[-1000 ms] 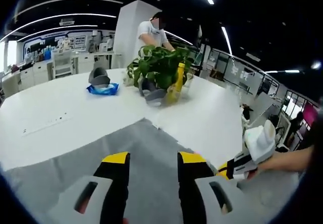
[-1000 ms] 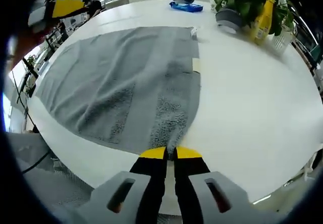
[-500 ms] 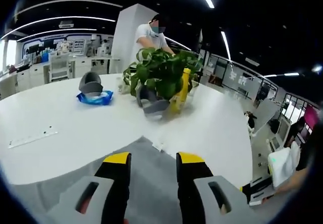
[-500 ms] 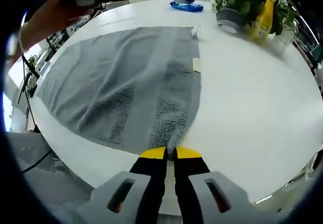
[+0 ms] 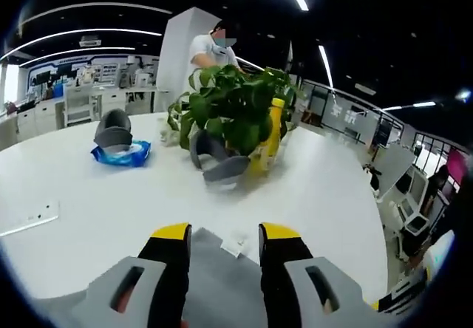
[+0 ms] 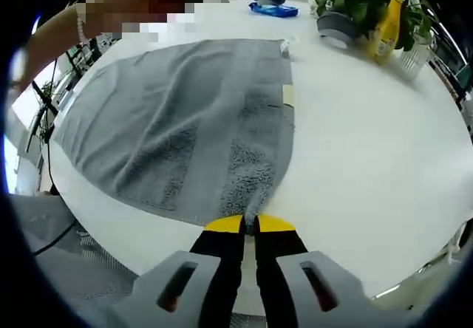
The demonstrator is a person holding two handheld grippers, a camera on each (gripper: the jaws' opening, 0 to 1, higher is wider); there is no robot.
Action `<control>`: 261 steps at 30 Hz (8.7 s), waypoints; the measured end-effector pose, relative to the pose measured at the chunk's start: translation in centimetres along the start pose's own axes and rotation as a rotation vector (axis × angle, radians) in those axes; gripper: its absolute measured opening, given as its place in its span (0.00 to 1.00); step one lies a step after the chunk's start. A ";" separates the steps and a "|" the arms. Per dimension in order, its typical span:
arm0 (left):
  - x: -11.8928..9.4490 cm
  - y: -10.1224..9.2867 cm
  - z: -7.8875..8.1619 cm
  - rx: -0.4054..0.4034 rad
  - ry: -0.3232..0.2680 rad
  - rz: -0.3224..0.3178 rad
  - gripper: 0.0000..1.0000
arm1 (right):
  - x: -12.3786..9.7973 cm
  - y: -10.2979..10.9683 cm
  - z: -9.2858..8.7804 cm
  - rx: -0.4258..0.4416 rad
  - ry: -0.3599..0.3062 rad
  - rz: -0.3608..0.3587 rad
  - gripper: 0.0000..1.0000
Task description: Fold the towel on the table until its edges align and the towel forms a compact rectangular stack.
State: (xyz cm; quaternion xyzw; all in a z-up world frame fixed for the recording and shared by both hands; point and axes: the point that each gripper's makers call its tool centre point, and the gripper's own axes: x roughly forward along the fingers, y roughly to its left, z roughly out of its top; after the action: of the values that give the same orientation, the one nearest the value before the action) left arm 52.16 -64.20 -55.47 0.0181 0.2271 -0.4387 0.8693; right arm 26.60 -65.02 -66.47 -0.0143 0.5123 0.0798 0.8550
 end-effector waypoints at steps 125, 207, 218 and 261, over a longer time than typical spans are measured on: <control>-7.0 -2.9 7.9 0.193 -0.127 -0.025 0.06 | -15.0 3.7 6.5 -0.014 -0.264 -0.067 0.01; -27.2 17.6 6.2 0.181 -0.264 0.099 0.06 | -13.2 35.1 12.9 -0.423 -0.304 0.130 0.01; -28.5 19.7 5.7 0.174 -0.268 0.124 0.06 | -12.4 37.4 13.6 -0.502 -0.295 0.184 0.02; -35.5 31.2 -1.4 0.041 -0.206 0.325 0.06 | -8.6 47.8 13.5 -0.836 -0.233 0.380 0.02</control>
State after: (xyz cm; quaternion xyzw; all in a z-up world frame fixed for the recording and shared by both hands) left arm 57.49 -17.91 -47.40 0.0272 0.1217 -0.2965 0.9469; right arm 27.17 -17.51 -49.76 -0.2543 0.3301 0.4355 0.7979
